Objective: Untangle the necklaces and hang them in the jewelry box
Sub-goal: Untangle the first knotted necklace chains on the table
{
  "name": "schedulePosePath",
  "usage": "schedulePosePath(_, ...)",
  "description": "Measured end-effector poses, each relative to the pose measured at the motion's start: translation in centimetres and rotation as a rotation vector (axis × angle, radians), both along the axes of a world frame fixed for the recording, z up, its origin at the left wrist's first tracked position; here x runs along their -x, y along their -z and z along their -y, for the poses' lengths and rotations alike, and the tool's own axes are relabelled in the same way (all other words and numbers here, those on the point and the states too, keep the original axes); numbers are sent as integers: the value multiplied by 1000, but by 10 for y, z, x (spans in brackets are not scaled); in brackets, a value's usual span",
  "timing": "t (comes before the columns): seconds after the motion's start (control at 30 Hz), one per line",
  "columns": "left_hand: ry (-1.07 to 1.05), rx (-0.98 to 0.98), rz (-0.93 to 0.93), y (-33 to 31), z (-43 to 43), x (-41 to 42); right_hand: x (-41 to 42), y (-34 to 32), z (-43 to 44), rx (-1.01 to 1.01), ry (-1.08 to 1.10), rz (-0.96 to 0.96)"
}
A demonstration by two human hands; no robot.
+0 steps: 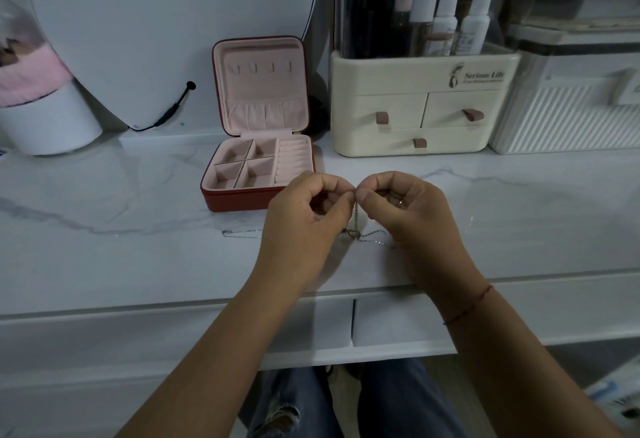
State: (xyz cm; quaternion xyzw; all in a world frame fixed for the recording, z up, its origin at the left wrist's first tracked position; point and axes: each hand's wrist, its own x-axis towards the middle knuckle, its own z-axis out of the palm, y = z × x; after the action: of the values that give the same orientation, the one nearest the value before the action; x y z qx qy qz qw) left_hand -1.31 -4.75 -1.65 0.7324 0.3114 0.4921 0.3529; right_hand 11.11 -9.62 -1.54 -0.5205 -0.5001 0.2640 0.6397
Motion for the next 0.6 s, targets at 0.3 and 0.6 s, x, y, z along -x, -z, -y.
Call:
schedulePosePath(0.3,-65,-213,-156,3,-3,3,3,2,1,6,59,158)
schedulePosePath(0.6,-205,-608,-556,4,-11,11,8,20,-7,-162,322,673)
